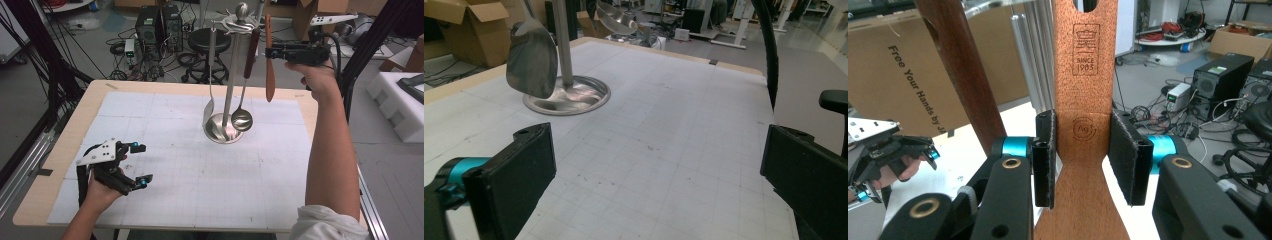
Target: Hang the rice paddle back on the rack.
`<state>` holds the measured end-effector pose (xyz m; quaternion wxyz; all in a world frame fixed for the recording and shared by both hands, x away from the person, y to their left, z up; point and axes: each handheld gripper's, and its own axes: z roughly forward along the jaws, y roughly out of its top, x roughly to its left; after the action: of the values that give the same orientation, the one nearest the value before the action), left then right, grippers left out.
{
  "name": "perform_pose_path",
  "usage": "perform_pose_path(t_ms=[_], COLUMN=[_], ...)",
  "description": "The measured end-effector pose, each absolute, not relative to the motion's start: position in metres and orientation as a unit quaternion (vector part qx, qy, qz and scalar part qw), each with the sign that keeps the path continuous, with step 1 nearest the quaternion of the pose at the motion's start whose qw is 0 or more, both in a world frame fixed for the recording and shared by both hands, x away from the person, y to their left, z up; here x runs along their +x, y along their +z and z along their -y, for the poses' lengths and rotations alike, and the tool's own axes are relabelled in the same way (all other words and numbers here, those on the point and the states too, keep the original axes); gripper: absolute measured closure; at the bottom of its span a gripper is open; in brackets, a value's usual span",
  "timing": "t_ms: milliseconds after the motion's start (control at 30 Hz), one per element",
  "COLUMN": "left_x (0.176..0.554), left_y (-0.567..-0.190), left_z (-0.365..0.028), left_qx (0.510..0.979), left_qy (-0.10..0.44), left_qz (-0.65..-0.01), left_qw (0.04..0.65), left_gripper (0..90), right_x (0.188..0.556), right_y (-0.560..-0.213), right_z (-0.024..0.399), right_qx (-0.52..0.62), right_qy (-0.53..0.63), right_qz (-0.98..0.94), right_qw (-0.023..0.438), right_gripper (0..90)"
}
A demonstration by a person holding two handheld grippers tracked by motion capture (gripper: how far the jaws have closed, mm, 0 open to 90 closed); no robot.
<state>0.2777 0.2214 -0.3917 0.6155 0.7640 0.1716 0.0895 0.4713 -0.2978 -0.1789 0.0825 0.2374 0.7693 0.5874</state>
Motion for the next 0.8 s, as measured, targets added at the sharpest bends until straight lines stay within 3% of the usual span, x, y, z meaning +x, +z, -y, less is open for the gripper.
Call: perform_pose_path(t_ms=[633,800], left_x=[0.277,0.277], left_y=[-0.391,-0.391], left_z=[-0.222,-0.222], left_qx=[0.764,0.764], left_qy=[0.090,0.091], left_qz=[-0.170,-0.170], left_qw=[0.616,0.616], left_gripper=[1.7,1.7], right_x=[0.477,0.479], right_y=[-0.181,-0.183], right_z=[0.281,0.281], right_qx=[0.249,0.268], right_qy=[0.562,0.545], right_qz=[-0.786,-0.790], right_qw=[0.073,0.083], right_gripper=[65.0,54.4])
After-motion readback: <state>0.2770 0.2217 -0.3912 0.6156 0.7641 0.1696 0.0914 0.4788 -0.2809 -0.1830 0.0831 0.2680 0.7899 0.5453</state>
